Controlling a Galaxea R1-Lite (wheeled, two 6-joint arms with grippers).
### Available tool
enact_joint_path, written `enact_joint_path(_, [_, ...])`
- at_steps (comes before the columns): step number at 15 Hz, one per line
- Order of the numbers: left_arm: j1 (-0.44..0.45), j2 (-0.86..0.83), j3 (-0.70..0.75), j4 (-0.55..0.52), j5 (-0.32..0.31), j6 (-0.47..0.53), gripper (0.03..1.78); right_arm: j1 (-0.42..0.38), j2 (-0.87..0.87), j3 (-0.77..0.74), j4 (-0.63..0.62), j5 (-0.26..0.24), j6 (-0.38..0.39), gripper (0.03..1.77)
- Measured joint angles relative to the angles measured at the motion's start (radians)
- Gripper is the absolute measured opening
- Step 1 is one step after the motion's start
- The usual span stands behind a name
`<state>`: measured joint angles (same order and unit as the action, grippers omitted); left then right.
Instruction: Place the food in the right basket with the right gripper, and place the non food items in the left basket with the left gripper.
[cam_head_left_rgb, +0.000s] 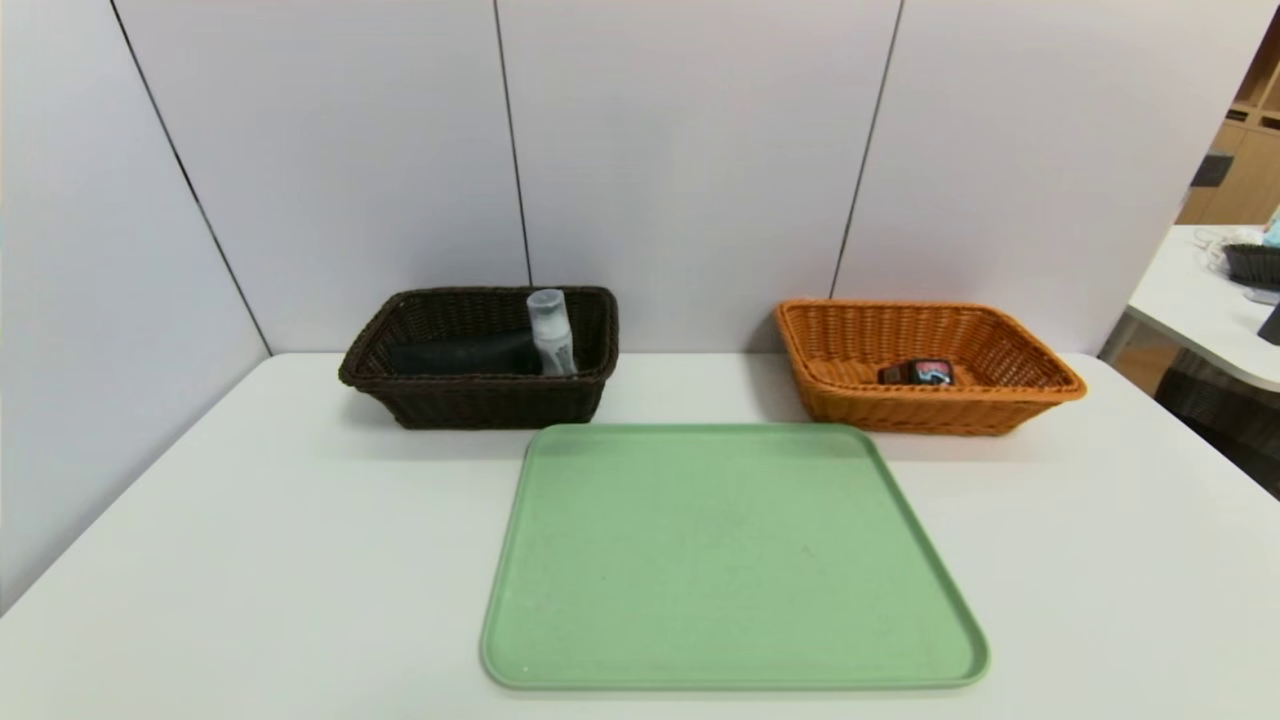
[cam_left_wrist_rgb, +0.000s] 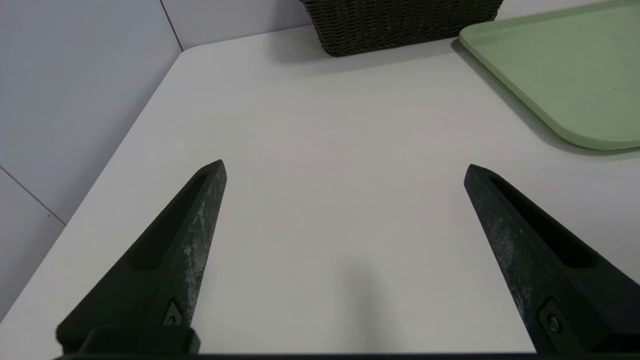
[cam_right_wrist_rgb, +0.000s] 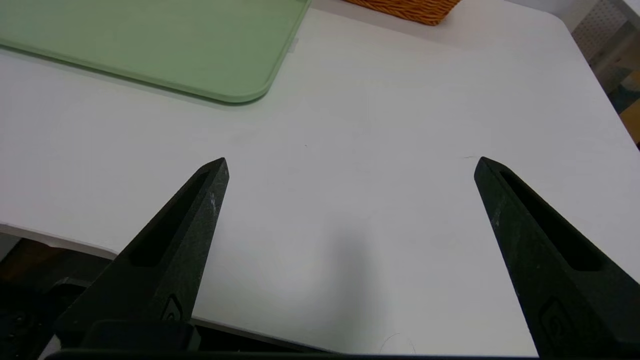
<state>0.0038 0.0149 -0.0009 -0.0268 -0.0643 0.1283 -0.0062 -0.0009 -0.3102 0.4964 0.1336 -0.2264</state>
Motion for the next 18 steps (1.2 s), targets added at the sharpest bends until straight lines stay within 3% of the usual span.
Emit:
enact_joint_path(2, [0.000, -0.010, 0.000, 0.030, 0.005, 0.003, 1.69, 0.000, 0.000, 0.085, -0.082, -0.025, -0.057, 1.70])
enact_joint_path(5, [0.000, -0.014, 0.000, 0.034, 0.030, -0.003, 1.69, 0.000, 0.000, 0.203, -0.304, -0.070, -0.100, 1.70])
enact_joint_path(7, [0.000, -0.014, 0.000, 0.034, 0.033, -0.009, 1.69, 0.000, 0.000, 0.253, -0.433, -0.070, -0.089, 1.70])
enact_joint_path(10, [0.000, -0.014, 0.001, 0.034, 0.038, -0.014, 1.69, 0.001, 0.000, 0.296, -0.528, -0.074, -0.016, 1.70])
enact_joint_path(12, [0.000, -0.014, 0.001, 0.035, 0.043, -0.016, 1.69, 0.002, 0.000, 0.306, -0.540, -0.073, 0.010, 1.70])
enact_joint_path(15, [0.000, -0.014, 0.001, 0.036, 0.041, -0.016, 1.69, 0.001, 0.000, 0.309, -0.528, -0.074, -0.039, 1.70])
enact_joint_path(18, [0.000, -0.014, 0.001, 0.034, 0.041, -0.013, 1.69, 0.001, 0.000, 0.310, -0.528, -0.074, -0.024, 1.70])
